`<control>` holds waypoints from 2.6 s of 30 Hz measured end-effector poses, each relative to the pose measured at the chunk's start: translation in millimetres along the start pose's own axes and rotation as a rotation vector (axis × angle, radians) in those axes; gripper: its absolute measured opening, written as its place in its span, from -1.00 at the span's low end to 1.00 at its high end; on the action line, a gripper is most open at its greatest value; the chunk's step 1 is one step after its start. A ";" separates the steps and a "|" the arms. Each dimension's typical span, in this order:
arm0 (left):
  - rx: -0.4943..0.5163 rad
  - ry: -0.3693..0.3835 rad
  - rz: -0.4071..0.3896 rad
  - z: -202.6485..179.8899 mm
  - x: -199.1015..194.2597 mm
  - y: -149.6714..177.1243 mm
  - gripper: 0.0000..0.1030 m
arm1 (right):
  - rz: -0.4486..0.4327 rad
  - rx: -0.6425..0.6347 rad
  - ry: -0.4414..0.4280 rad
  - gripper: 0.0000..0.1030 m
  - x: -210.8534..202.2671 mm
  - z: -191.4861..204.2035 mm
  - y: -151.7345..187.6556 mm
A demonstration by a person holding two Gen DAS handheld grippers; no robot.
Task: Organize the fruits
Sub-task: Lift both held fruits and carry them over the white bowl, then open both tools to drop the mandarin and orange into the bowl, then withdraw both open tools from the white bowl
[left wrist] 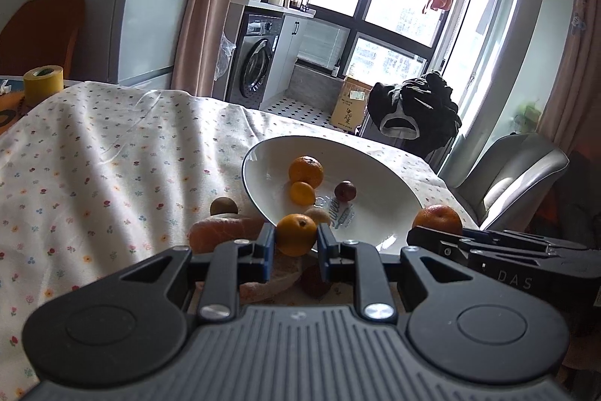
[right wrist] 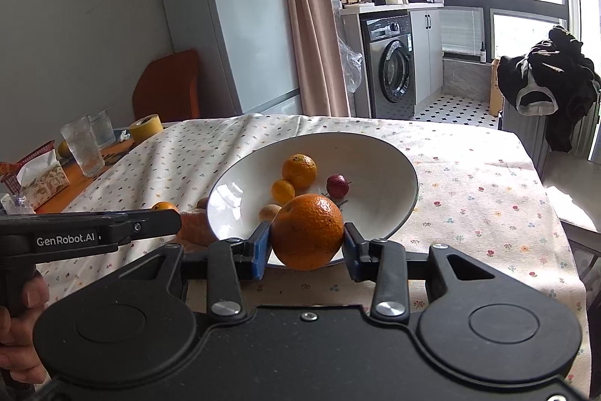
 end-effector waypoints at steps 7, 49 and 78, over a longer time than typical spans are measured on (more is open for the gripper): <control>0.002 0.023 0.007 -10.2 20.4 -7.6 -0.58 | -0.006 0.021 0.013 -0.27 3.9 -11.5 -2.7; -0.137 -0.052 0.017 33.7 -16.5 -6.6 0.80 | -0.022 0.056 0.030 0.27 -5.2 3.4 -9.3; -0.074 -0.099 -0.054 49.3 -85.5 -12.1 1.00 | -0.071 0.002 0.003 0.99 -45.2 47.3 -20.0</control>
Point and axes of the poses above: each gripper's, at about its wrist camera, not at the fingertips, and x roughly the way its jaws point, z to its left, y to its underside, the point moved 8 cm from there along x, roughly the way its jaws point, and after that the axes turned 3 degrees about -z, right-handed, at the moved point
